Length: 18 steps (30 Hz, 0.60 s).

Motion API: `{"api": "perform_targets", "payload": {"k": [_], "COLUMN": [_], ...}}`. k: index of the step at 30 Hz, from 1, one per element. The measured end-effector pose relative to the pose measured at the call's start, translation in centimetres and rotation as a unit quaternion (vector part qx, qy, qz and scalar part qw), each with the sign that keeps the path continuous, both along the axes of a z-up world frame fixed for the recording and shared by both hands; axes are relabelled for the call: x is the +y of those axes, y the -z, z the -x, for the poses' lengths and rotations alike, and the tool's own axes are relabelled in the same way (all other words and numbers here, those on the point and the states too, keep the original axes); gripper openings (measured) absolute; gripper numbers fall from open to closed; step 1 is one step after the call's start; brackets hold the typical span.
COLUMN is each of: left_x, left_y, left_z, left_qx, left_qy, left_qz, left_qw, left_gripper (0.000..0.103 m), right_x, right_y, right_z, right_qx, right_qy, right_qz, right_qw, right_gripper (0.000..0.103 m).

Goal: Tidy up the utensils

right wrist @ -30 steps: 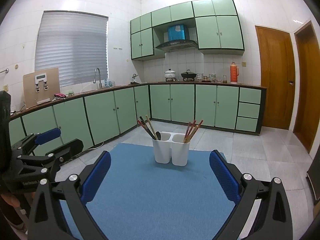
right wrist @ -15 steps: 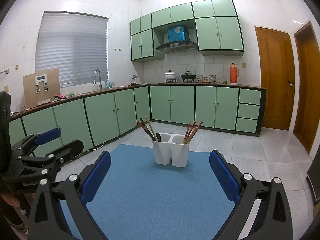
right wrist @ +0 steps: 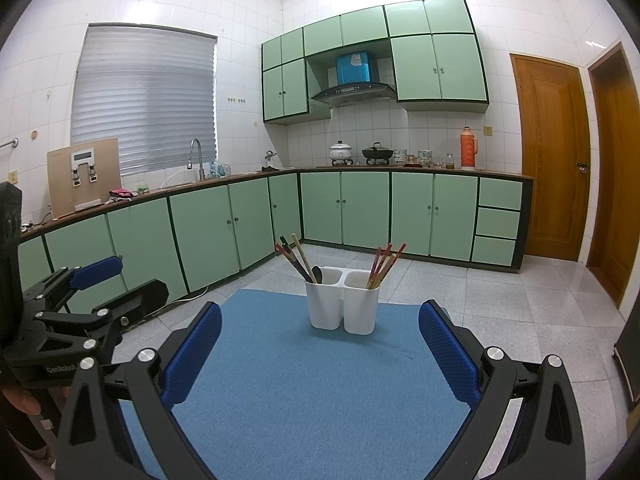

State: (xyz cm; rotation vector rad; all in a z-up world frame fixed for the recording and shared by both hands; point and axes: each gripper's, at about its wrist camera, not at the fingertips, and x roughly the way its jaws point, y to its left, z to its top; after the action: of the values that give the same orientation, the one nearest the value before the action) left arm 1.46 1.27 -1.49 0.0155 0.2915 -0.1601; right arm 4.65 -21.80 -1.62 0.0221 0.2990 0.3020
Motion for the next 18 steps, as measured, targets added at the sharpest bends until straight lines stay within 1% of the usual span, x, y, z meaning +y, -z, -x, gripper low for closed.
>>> {"api": "perform_targets", "payload": {"k": [18], "left_x": [0.25], "left_y": [-0.39], "left_z": [0.06], "left_qx": [0.001], "left_qy": [-0.001], "left_qz": [0.0], "left_qw": [1.0], "left_gripper": [0.097], "right_x": [-0.06], "right_y": [-0.06], "right_z": [0.02], "right_qx": [0.0], "right_qy": [-0.001], "right_qz": [0.0], "right_qw": [1.0], "right_gripper": [0.097]}}
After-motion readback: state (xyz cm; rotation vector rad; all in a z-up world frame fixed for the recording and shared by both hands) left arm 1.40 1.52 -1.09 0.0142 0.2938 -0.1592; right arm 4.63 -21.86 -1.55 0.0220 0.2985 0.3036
